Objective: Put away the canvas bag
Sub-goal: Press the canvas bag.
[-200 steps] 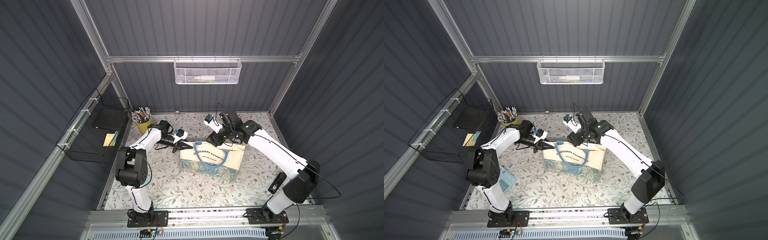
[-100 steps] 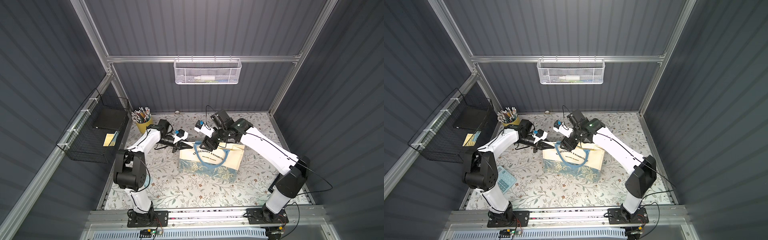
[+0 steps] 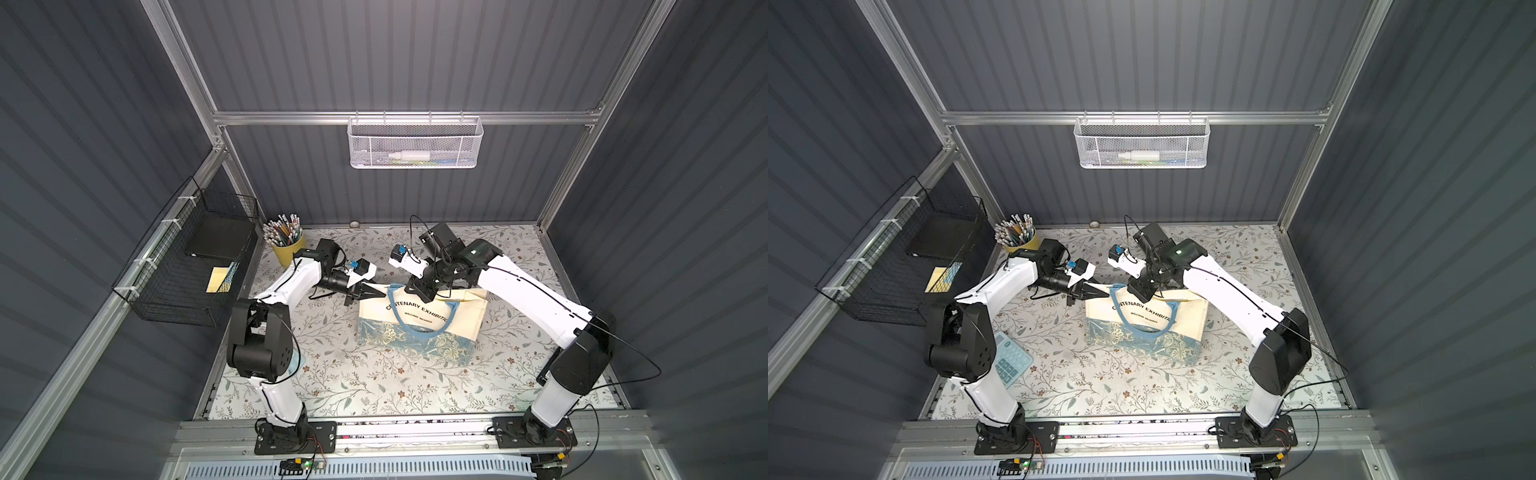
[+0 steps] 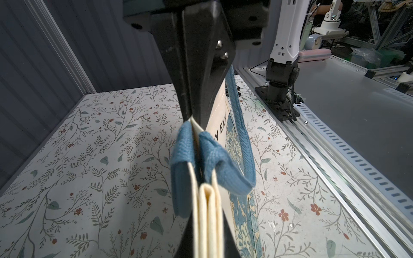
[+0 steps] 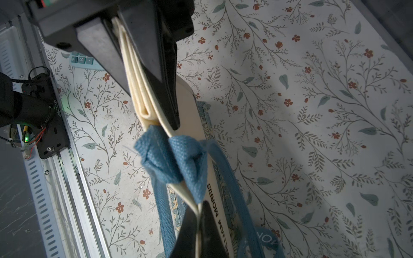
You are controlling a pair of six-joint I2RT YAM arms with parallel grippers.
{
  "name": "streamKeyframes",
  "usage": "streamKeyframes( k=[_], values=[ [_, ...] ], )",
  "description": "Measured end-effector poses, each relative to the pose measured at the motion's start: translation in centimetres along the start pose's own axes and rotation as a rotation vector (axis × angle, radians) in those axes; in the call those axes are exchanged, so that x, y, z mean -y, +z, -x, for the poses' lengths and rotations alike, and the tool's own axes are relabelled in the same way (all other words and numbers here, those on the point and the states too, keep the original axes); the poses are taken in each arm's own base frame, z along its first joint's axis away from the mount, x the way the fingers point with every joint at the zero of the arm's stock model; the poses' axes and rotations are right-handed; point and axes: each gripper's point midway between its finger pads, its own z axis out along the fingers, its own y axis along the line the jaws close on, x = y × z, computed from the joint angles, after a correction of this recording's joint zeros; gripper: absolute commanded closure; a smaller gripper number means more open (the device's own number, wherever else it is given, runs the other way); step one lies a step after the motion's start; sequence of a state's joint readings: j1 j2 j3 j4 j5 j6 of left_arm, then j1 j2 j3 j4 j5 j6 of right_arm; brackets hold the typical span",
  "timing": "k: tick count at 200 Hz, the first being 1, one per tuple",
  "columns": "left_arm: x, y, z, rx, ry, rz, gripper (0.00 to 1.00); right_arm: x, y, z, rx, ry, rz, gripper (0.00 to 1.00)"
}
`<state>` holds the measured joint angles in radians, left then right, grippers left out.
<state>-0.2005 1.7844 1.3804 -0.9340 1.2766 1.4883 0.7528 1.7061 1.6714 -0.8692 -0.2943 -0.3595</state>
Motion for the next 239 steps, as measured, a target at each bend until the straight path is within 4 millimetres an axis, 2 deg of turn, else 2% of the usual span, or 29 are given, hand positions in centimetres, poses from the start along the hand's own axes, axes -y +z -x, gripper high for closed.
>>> streamKeyframes(
  k=[15, 27, 42, 85, 107, 124, 153, 205, 239],
  values=[
    [0.1, 0.1, 0.0, 0.001, 0.001, -0.003, 1.0, -0.1, -0.1, -0.1, 0.0, 0.006, -0.001, 0.69],
    [0.1, 0.1, 0.1, 0.001, 0.001, -0.004, 1.0, -0.1, 0.0, -0.2, -0.007, 0.015, 0.003, 0.61],
    [0.1, 0.2, 0.1, 0.001, 0.002, -0.007, 1.0, 0.0, 0.0, 0.2, -0.015, 0.018, 0.011, 0.6],
    [0.5, 1.2, -0.1, -0.026, 0.012, -0.03, 1.0, -0.6, -1.1, 3.6, 0.059, -0.01, 0.028, 0.56],
    [0.9, 2.1, 0.2, -0.035, 0.028, -0.057, 1.0, -1.3, -1.1, 4.0, 0.066, -0.023, 0.04, 0.55],
    [0.9, 2.5, 0.6, -0.041, 0.045, -0.064, 1.0, -1.6, -0.5, 3.9, 0.056, -0.029, 0.055, 0.48],
    [0.6, 2.5, 1.0, -0.057, 0.058, -0.06, 1.0, -2.1, 0.6, 3.3, 0.024, -0.023, 0.087, 0.48],
    [0.0, 2.2, 1.8, -0.078, 0.083, -0.059, 1.0, -2.0, 0.7, 2.8, 0.024, -0.018, 0.077, 0.53],
    [0.1, 2.1, 2.1, -0.094, 0.083, -0.063, 1.0, -1.8, 0.7, 2.5, 0.034, -0.023, 0.056, 0.67]
  ],
)
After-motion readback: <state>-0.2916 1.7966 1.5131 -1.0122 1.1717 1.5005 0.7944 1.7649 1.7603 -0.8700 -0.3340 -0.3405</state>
